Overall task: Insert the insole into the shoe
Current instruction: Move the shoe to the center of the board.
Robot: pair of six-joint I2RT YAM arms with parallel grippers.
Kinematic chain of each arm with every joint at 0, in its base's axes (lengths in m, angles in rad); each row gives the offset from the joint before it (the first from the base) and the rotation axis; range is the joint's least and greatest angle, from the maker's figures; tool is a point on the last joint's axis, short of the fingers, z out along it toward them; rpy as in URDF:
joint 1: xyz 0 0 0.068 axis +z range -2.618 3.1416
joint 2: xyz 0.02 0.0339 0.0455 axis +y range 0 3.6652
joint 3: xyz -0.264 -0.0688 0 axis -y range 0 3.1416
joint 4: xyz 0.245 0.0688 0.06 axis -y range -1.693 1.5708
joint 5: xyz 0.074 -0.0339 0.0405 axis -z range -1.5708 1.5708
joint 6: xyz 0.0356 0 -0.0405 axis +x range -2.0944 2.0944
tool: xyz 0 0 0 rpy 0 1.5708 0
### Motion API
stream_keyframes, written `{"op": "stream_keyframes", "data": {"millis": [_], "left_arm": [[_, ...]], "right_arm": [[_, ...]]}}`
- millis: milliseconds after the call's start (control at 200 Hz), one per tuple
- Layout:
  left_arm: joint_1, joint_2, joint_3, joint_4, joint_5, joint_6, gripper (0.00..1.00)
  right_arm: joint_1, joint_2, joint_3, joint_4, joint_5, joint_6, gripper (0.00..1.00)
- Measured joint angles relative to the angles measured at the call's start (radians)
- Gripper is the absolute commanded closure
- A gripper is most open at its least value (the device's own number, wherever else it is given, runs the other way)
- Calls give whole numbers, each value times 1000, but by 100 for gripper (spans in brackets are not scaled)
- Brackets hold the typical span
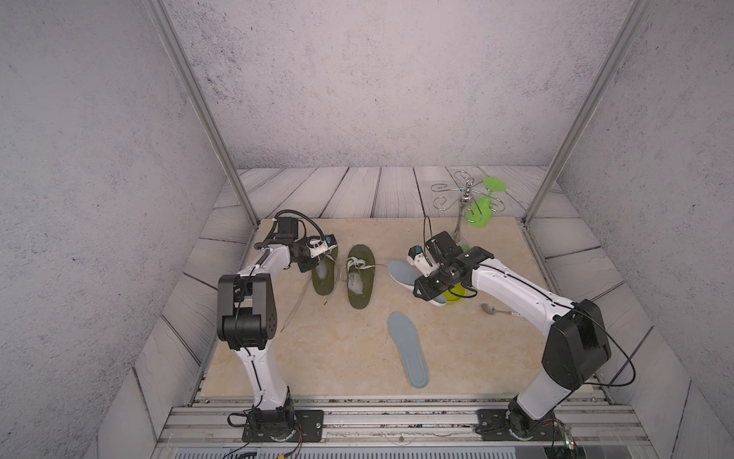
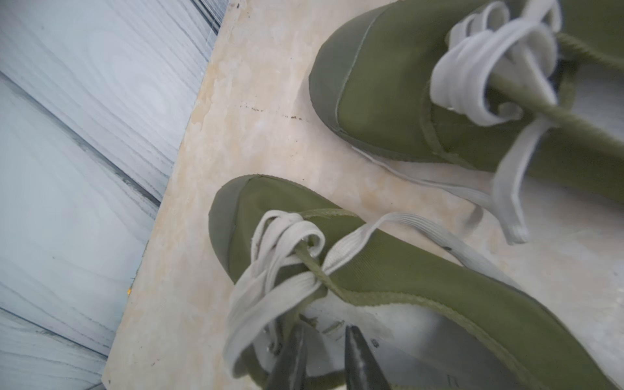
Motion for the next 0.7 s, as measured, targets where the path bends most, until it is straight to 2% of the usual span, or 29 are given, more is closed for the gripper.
{"op": "stream_keyframes", "data": {"millis": [370,651,701], "left_arm": [[-28,54,49,13,-55,14,77],[-56,59,49,33,-146,22,82],[-68,59,49,34,-175,19,86]], "right_arm": [[-6,15,14,-29,0,-8,60],[-12,14,32,-35,0,-16,61],[-13,14,32,-38,0,-18,61]]}}
